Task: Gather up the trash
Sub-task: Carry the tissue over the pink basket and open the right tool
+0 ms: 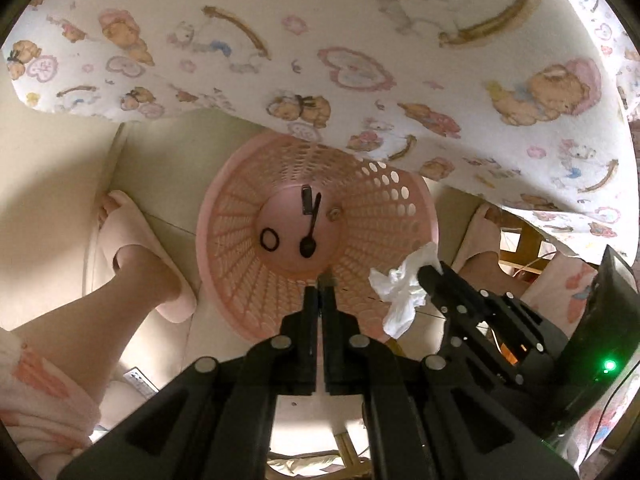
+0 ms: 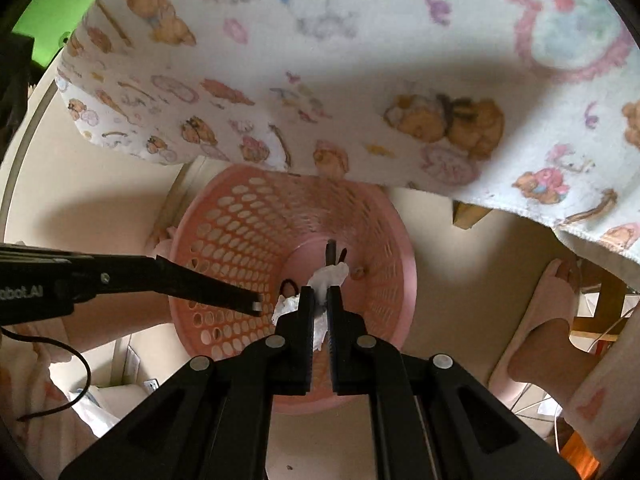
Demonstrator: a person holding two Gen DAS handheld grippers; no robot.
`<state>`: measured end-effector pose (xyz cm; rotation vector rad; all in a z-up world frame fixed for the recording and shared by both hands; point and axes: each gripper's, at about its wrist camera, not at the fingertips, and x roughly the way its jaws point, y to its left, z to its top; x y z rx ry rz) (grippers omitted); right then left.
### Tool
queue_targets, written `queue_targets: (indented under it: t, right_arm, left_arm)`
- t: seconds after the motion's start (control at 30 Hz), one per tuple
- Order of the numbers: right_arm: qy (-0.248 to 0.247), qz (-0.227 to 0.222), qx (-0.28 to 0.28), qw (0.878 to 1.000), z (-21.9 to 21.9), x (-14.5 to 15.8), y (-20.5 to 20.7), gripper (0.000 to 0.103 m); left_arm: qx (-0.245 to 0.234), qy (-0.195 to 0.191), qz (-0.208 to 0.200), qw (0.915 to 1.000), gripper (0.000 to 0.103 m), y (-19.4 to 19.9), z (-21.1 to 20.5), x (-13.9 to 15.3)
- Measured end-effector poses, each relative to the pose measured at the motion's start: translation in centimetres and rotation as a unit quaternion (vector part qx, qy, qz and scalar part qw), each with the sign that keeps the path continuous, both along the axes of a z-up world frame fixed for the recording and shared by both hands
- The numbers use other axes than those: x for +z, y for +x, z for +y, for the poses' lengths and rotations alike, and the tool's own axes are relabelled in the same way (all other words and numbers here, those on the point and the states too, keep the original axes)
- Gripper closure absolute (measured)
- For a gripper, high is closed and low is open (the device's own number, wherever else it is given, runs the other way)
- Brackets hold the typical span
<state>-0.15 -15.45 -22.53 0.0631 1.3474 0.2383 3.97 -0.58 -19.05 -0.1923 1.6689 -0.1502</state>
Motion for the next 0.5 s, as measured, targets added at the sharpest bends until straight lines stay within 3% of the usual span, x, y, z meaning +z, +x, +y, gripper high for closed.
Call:
queue_targets:
  t: [0.13, 0.2, 0.23, 0.33, 0.5]
  right_arm:
    - [-0.003, -0.002, -0.002, 1.0, 0.3, -0.3, 0.0, 0.094]
    - [-0.003, 0.009, -0.007, 1.0, 0.3, -0.5, 0.0, 0.082]
    - [-0.002, 0.01, -0.011, 1.0, 0.3, -0.5, 0.0, 0.08]
    - [-0.007, -0.002, -0.016, 1.0, 0.0, 0.1, 0.0, 0.074]
    - [-0.01, -0.041, -0.026, 0.999, -0.2, 2.5, -0.1, 0.074]
  left_arm:
    - [0.012, 0.01, 0.006, 0.9999, 0.102, 0.0, 0.7, -0.3]
    - [0.019, 0.022, 0.003, 0.9996, 0.1, 0.1, 1.1, -0.2]
    - [0.023, 0.019, 0.0, 0.9996, 0.094, 0.1, 1.3, 0.1]
    - [0.025, 0.021, -0.023, 0.9992, 0.064, 0.2, 1.5, 1.1]
    - [0.029, 0.022, -0.093, 0.995, 0.049, 0.2, 2.0, 4.2]
